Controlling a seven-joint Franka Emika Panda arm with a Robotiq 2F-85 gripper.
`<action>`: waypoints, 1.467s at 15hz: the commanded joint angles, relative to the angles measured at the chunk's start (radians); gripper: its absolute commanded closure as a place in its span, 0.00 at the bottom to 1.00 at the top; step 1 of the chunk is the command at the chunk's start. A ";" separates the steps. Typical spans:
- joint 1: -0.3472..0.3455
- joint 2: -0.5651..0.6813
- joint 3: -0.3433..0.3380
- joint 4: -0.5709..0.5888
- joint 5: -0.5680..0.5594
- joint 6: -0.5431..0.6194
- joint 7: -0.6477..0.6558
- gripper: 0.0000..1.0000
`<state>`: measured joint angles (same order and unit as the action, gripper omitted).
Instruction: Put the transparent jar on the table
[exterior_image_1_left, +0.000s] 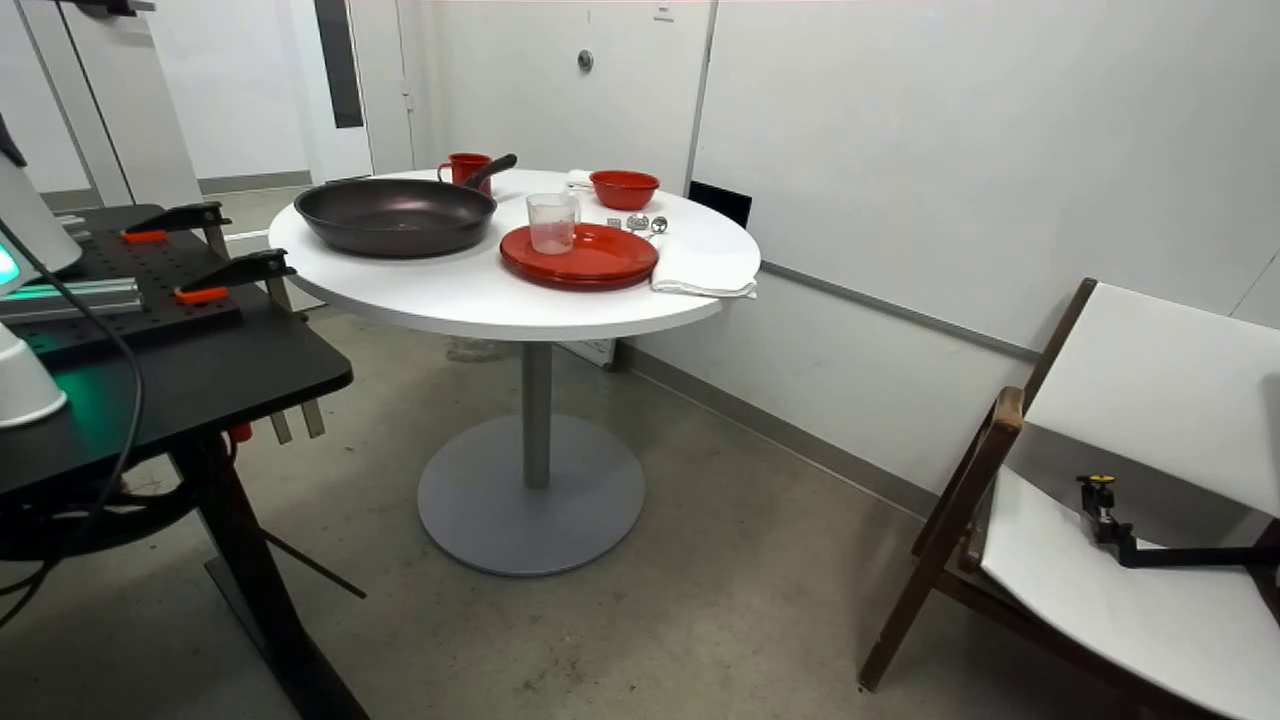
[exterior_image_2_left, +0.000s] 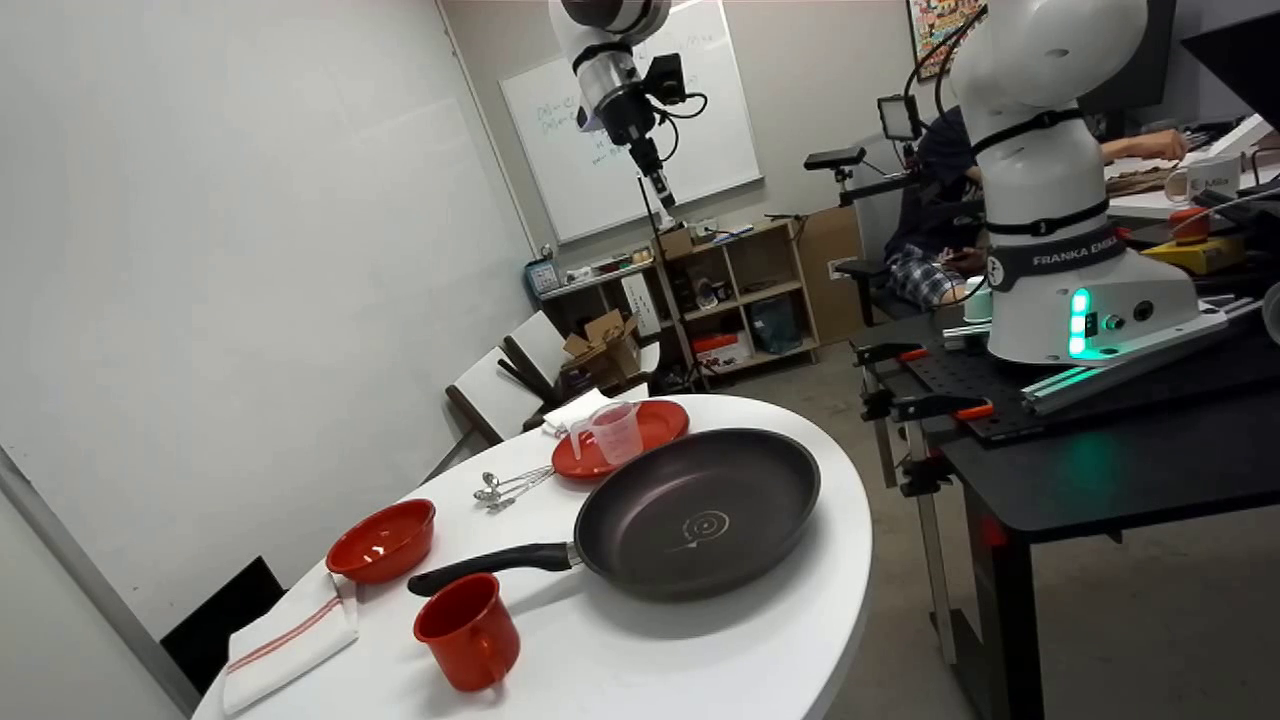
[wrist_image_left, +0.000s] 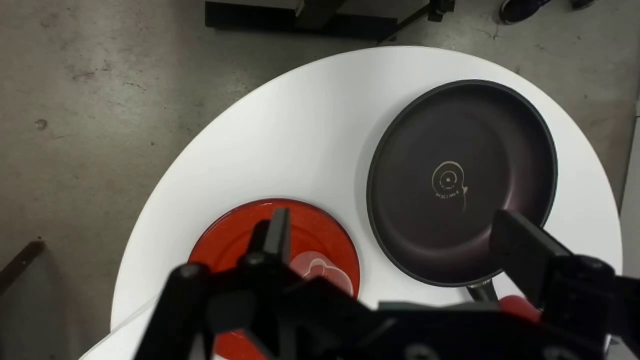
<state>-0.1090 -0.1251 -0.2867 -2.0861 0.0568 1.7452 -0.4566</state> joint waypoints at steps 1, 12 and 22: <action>-0.028 0.009 0.021 -0.002 0.001 0.006 0.007 0.00; -0.002 0.184 0.114 0.095 -0.028 0.144 -0.011 0.00; -0.023 0.483 0.183 0.294 -0.106 0.147 0.018 0.00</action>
<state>-0.1043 0.2498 -0.1132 -1.8986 -0.0444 1.9020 -0.4524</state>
